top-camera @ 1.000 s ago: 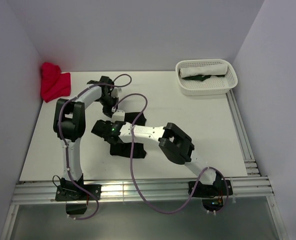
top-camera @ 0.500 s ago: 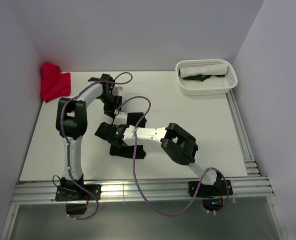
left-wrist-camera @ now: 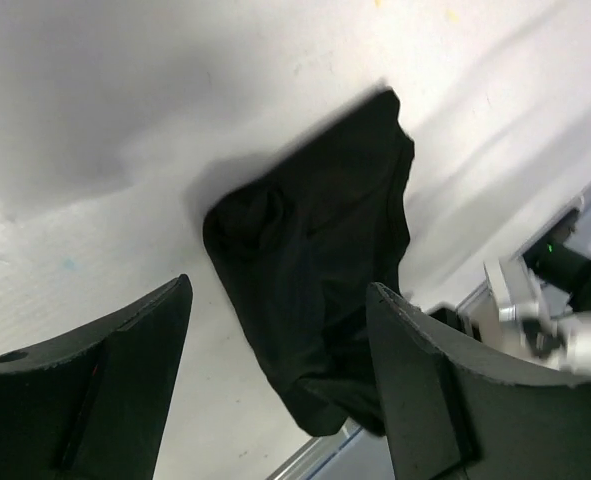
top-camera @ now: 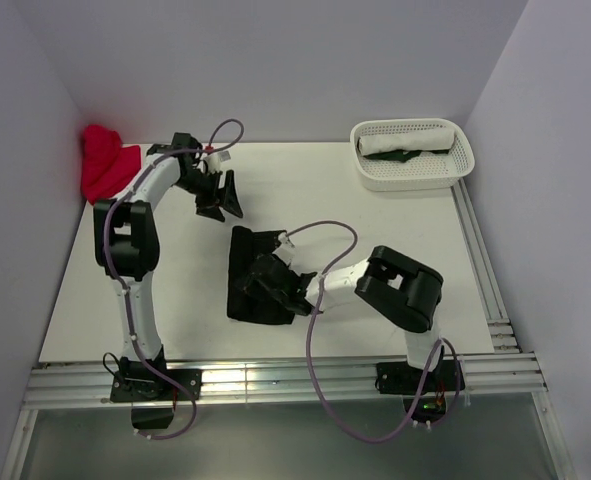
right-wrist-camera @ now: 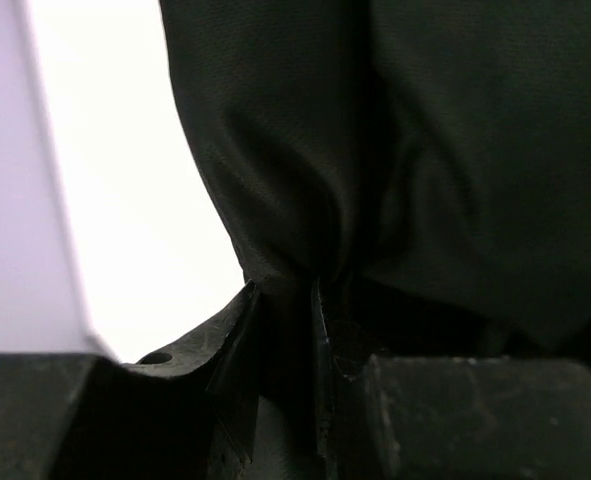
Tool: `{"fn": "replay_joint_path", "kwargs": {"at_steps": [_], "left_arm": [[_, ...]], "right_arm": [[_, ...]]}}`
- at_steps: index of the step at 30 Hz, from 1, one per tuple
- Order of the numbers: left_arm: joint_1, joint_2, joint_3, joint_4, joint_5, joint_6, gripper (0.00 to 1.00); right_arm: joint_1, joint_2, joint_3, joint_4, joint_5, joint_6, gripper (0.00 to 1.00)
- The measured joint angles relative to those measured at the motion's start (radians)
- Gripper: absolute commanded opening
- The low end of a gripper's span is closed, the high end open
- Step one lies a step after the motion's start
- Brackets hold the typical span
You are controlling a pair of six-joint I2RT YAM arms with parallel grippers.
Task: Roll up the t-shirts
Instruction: Roll the tshirt
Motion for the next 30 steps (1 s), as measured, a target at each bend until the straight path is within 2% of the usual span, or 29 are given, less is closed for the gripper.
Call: {"fn": "replay_joint_path", "kwargs": {"at_steps": [6,12,15,16,17,18,19,21,22,24,25,28,30], "left_arm": [[0.024,-0.053,-0.199,0.041,0.114,0.059,0.75],[0.032,-0.06,-0.411,0.153,0.227,0.072,0.71],[0.033,-0.059,-0.476,0.212,0.267,0.045,0.63],[0.033,-0.059,-0.491,0.232,0.28,0.033,0.55],[0.033,-0.059,-0.497,0.248,0.287,0.02,0.51],[0.033,-0.056,-0.501,0.266,0.288,0.012,0.48],[0.033,-0.053,-0.501,0.278,0.289,0.005,0.39],[0.032,-0.051,-0.501,0.292,0.284,-0.01,0.31],[0.031,-0.051,-0.5,0.295,0.279,-0.012,0.23],[0.025,-0.051,-0.498,0.301,0.254,-0.019,0.16],[0.021,-0.051,-0.496,0.302,0.237,-0.026,0.1],[0.002,-0.062,-0.485,0.297,0.168,-0.042,0.0],[-0.015,-0.077,-0.473,0.288,0.112,-0.046,0.0]], "right_arm": [[-0.049,0.019,-0.213,0.415,-0.116,0.117,0.13],[-0.066,0.112,-0.277,0.691,-0.179,0.206,0.12],[-0.067,0.149,-0.291,0.78,-0.198,0.238,0.12],[-0.067,0.159,-0.296,0.804,-0.203,0.245,0.14],[-0.067,0.165,-0.299,0.822,-0.207,0.251,0.17],[-0.068,0.166,-0.301,0.827,-0.208,0.254,0.2],[-0.068,0.166,-0.301,0.826,-0.209,0.254,0.32],[-0.069,0.163,-0.295,0.805,-0.209,0.25,0.45],[-0.07,0.153,-0.283,0.776,-0.207,0.246,0.54],[-0.069,0.116,-0.245,0.682,-0.196,0.221,0.58],[-0.067,0.089,-0.212,0.587,-0.185,0.201,0.6],[-0.056,0.044,-0.118,0.358,-0.142,0.153,0.63],[-0.046,0.032,-0.058,0.222,-0.111,0.128,0.63]]}}
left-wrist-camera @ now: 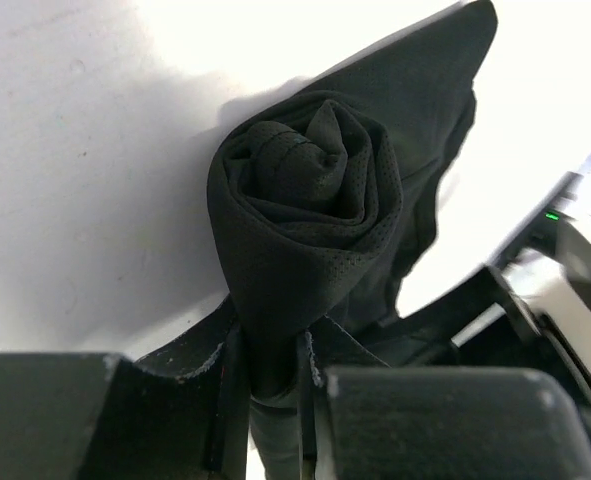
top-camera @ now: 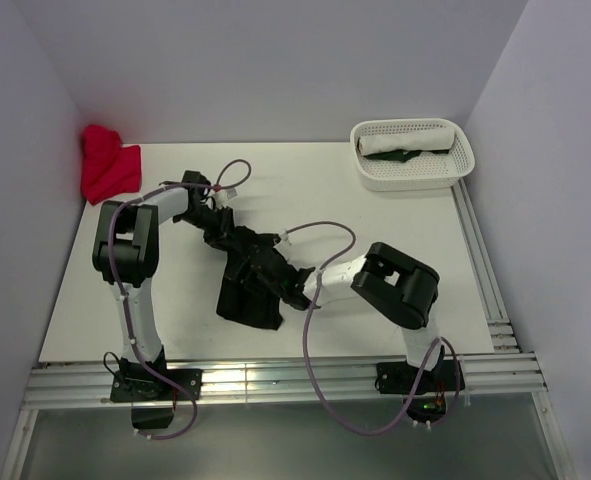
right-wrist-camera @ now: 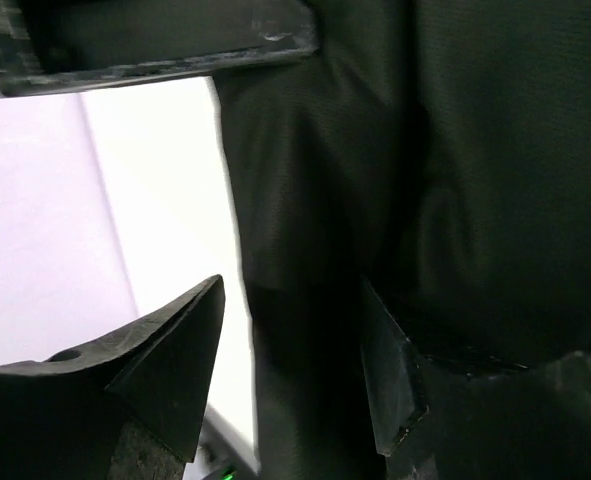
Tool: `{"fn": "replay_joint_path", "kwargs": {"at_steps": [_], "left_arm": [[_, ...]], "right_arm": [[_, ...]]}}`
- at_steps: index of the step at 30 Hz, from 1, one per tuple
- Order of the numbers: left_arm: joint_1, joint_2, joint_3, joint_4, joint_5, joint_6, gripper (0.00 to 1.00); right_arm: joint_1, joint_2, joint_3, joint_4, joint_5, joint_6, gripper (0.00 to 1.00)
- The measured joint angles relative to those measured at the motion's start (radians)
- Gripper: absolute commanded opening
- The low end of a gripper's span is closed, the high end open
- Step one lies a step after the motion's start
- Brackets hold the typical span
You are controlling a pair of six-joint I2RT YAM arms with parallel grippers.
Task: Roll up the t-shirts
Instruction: Roll the tshirt
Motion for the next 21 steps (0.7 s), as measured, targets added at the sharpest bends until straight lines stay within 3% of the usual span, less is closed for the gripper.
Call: {"fn": "replay_joint_path", "kwargs": {"at_steps": [11,21], "left_arm": [[-0.083,-0.071,0.034,-0.044,-0.286,-0.012,0.0],[-0.136,-0.07,0.097,-0.11,-0.415,-0.024,0.0]], "right_arm": [[0.074,-0.009,0.393,-0.777,0.24,-0.11,0.65],[0.13,0.073,0.667,-1.032,0.369,-0.194,0.64]]}}
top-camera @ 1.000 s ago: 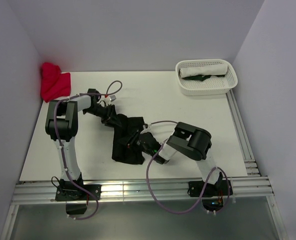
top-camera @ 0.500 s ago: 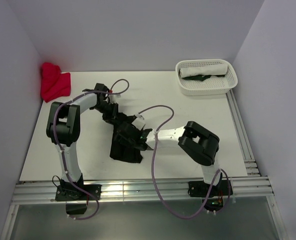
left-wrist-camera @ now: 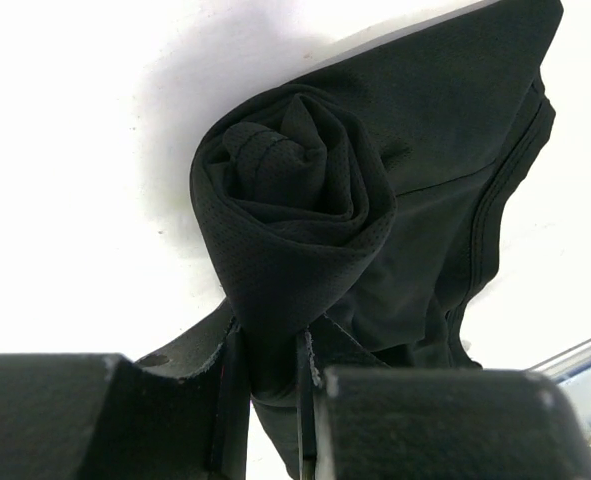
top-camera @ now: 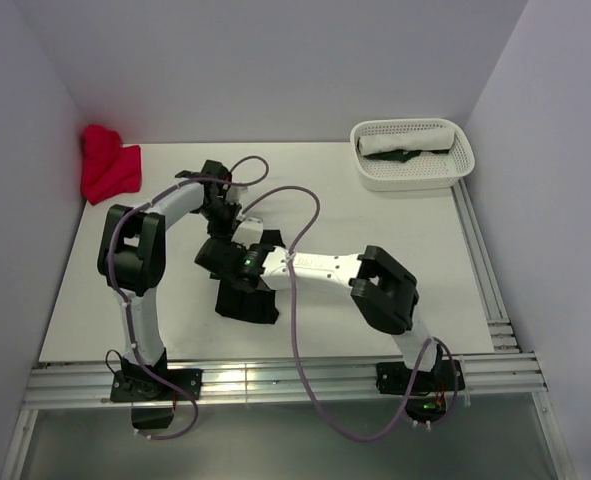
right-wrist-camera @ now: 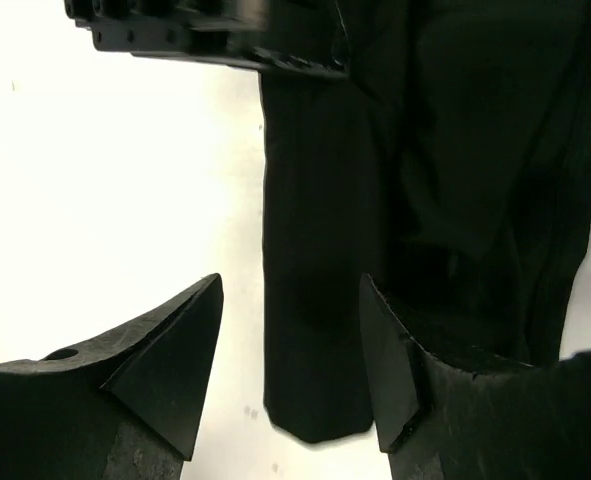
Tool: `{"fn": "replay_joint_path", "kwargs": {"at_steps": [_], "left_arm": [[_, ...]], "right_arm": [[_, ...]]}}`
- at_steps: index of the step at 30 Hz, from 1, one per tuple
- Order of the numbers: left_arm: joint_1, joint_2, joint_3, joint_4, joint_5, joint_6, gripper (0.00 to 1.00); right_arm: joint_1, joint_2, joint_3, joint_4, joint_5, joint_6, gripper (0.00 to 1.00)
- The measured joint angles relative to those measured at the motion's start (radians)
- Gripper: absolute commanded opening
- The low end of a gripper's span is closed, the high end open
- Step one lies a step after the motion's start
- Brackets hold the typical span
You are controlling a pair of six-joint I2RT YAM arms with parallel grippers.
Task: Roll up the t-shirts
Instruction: Roll the tshirt
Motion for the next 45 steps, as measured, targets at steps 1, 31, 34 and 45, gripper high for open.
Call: {"fn": "replay_joint_path", "kwargs": {"at_steps": [1,31,34,45], "left_arm": [[-0.006,0.0,0.005,-0.005,-0.012,-0.003,0.0],[-0.058,0.097,0.206,-0.175,-0.008,0.024,0.58],[-0.035,0.105,0.286,-0.195,0.075,0.034,0.66],[0.117,0.103,0.37,-0.246,0.369,0.158,0.7]], "right_arm": [[0.001,0.024,0.033,-0.026,0.009,-0.005,0.63],[0.001,0.142,0.029,0.031,0.005,-0.051,0.03],[-0.001,0.084,-0.089,0.153,-0.014,-0.052,0.02],[-0.071,-0.126,-0.586,0.743,-0.218,0.01,0.02]]}}
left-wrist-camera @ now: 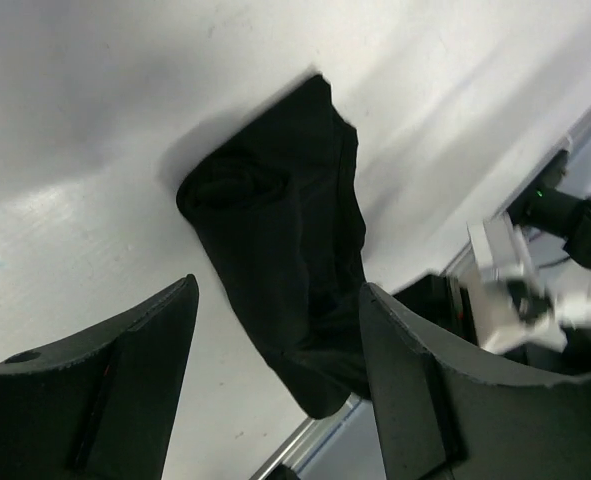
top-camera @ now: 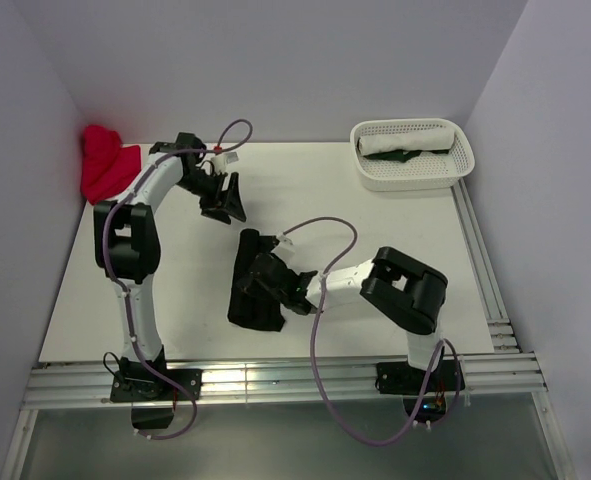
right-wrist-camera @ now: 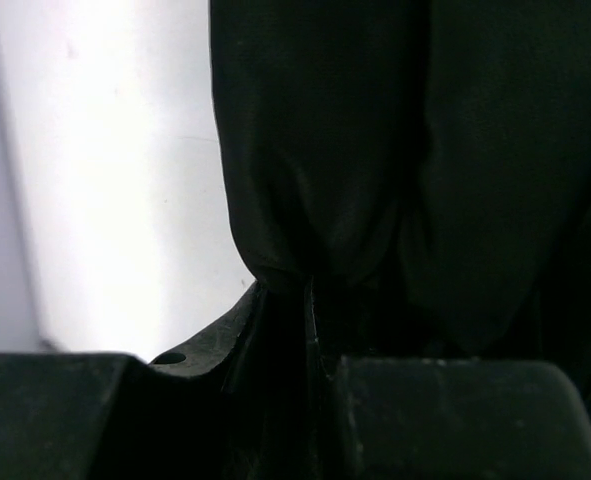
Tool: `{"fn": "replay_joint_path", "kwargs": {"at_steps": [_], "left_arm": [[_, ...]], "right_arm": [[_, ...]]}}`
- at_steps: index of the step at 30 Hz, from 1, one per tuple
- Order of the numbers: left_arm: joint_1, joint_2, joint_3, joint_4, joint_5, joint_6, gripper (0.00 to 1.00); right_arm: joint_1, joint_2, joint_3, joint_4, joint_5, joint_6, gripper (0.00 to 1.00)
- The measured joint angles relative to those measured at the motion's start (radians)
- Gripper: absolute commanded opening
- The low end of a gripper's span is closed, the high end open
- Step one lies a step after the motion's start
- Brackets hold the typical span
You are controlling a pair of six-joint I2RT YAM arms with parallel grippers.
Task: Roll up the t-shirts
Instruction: Roll the tshirt
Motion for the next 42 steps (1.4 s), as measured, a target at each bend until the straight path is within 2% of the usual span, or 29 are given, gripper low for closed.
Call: {"fn": "replay_joint_path", "kwargs": {"at_steps": [6,11,15,19,21,24,25,26,27,28,29,30,31,33,36,40,42], "left_arm": [[0.036,0.0,-0.125,0.002,0.102,0.079,0.71],[0.038,-0.002,-0.27,0.05,0.15,0.102,0.7],[0.038,-0.001,-0.354,0.098,0.18,0.102,0.7],[0.037,-0.001,-0.4,0.166,0.206,0.091,0.65],[0.037,0.0,-0.415,0.2,0.217,0.073,0.61],[0.037,0.011,-0.424,0.239,0.231,0.045,0.5],[0.035,0.019,-0.425,0.253,0.234,0.03,0.4],[0.034,0.025,-0.427,0.262,0.237,0.019,0.35],[0.032,0.027,-0.433,0.277,0.238,0.01,0.3],[0.031,0.028,-0.438,0.285,0.238,-0.003,0.18],[0.028,0.028,-0.441,0.291,0.238,-0.019,0.13],[0.027,0.028,-0.442,0.295,0.238,-0.027,0.1],[0.025,0.027,-0.442,0.299,0.236,-0.039,0.03],[0.022,0.026,-0.442,0.303,0.225,-0.056,0.01],[0.017,0.012,-0.442,0.302,0.182,-0.075,0.0],[0.001,-0.024,-0.442,0.302,0.095,-0.085,0.0],[-0.011,-0.04,-0.442,0.301,0.051,-0.088,0.0]], "right_arm": [[-0.053,-0.009,-0.184,0.332,-0.13,0.073,0.02],[-0.08,0.045,-0.29,0.607,-0.204,0.146,0.01],[-0.099,0.118,-0.348,0.824,-0.256,0.21,0.01],[-0.108,0.176,-0.37,0.964,-0.298,0.255,0.01],[-0.108,0.185,-0.372,0.99,-0.31,0.264,0.01],[-0.108,0.206,-0.374,1.031,-0.324,0.279,0.01],[-0.108,0.216,-0.377,1.051,-0.326,0.285,0.01],[-0.108,0.224,-0.38,1.066,-0.328,0.291,0.02],[-0.11,0.233,-0.383,1.084,-0.332,0.303,0.06],[-0.111,0.24,-0.386,1.097,-0.333,0.311,0.08],[-0.112,0.243,-0.388,1.103,-0.335,0.314,0.12],[-0.113,0.243,-0.391,1.108,-0.336,0.318,0.23],[-0.114,0.243,-0.394,1.114,-0.335,0.321,0.28],[-0.114,0.241,-0.397,1.114,-0.334,0.323,0.41],[-0.114,0.214,-0.398,1.081,-0.33,0.321,0.52],[-0.114,0.13,-0.398,0.945,-0.315,0.3,0.55],[-0.113,0.074,-0.394,0.821,-0.296,0.276,0.56]]}}
